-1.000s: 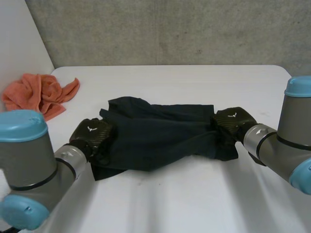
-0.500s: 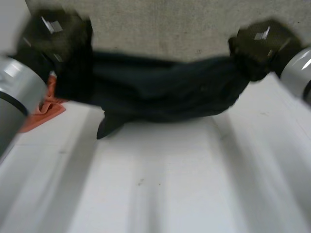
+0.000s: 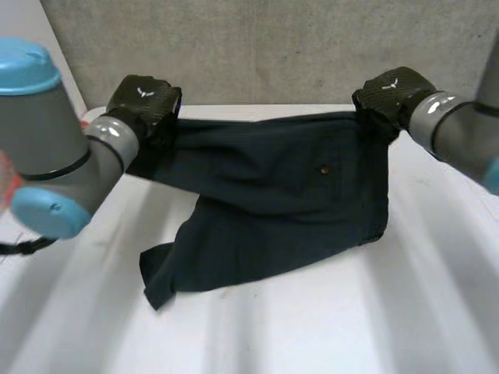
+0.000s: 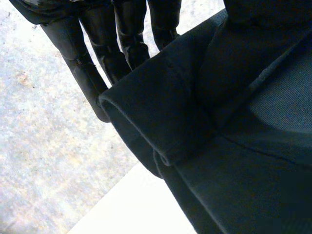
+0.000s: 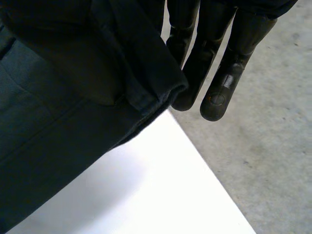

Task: Fold the laundry.

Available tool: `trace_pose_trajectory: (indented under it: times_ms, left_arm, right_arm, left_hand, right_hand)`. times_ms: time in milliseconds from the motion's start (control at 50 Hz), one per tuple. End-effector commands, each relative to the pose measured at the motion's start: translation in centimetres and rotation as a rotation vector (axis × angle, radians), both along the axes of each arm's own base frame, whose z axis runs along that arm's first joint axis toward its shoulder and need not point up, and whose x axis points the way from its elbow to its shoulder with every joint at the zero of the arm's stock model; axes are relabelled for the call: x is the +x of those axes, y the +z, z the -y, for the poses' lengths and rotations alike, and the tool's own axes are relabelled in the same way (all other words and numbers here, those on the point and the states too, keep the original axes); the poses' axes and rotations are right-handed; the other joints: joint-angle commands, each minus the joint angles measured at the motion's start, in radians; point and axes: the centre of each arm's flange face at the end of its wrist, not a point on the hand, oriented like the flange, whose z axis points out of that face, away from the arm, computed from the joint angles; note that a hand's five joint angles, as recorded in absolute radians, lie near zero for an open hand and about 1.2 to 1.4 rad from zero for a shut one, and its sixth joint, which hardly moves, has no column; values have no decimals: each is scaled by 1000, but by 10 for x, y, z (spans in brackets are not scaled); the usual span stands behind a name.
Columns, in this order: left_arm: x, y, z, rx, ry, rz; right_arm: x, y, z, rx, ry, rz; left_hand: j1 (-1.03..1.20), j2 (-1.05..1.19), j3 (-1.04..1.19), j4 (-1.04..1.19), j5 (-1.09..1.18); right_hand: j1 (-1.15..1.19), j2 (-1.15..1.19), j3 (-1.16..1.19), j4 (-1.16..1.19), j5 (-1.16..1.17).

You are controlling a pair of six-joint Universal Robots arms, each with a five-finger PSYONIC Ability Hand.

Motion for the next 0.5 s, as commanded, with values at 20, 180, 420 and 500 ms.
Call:
trace_pose_trajectory:
  times_ms: [20,180,420,500]
  left_arm:
    - [-14,63,48,-393,20,-127]
    - [-12,141,44,-739,50,-297]
    - [-4,37,29,-419,38,-181]
    - [5,-37,11,-208,45,-91]
  right_arm:
    - [20,38,53,-384,-61,232]
    - [30,121,53,-802,-43,483]
    - [32,7,29,-317,-43,282]
    - [25,-62,11,-111,-43,178]
  left_hand:
    - [285,201,209,199,249]
    - [285,201,209,199,249]
    - [285,201,209,199,249]
    - [285,201,209,199,249]
  right_hand:
    - [423,223,196,208,230]
    - [423,223,196,208,230]
    - [423,223,196,208,230]
    - [423,223,196,208,230]
